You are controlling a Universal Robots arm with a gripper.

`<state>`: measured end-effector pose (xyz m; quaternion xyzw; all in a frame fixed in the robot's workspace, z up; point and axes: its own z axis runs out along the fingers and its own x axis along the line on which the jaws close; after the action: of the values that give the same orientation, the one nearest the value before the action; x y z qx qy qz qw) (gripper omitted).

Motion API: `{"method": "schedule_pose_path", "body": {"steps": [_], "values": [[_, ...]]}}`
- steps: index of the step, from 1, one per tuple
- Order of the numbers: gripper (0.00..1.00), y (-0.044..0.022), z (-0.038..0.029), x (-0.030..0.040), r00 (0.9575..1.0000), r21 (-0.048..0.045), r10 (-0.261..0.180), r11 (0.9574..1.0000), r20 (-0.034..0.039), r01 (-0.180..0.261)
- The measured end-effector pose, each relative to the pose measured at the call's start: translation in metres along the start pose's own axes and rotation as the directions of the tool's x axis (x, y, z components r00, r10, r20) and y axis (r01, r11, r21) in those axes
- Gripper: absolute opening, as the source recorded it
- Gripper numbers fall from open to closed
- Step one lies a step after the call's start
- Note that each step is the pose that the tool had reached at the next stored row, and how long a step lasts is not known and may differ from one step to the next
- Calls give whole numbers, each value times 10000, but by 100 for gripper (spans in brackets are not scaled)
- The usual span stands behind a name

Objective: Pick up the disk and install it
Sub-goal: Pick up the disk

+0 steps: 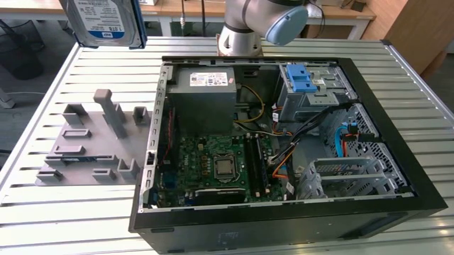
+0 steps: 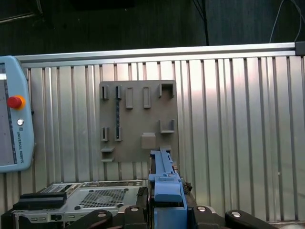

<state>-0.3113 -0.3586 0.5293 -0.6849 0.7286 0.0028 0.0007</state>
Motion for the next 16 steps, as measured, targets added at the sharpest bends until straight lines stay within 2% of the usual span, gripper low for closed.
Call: {"method": "schedule_pose_path", "body": {"steps": [7, 14, 16], "values": [[36, -22, 0, 3, 10000, -2, -1, 10000, -1, 1], [36, -284, 1, -12, 10000, -4, 0, 10000, -3, 0], [36, -324, 5, -14, 10000, -2, -1, 10000, -7, 1]]}}
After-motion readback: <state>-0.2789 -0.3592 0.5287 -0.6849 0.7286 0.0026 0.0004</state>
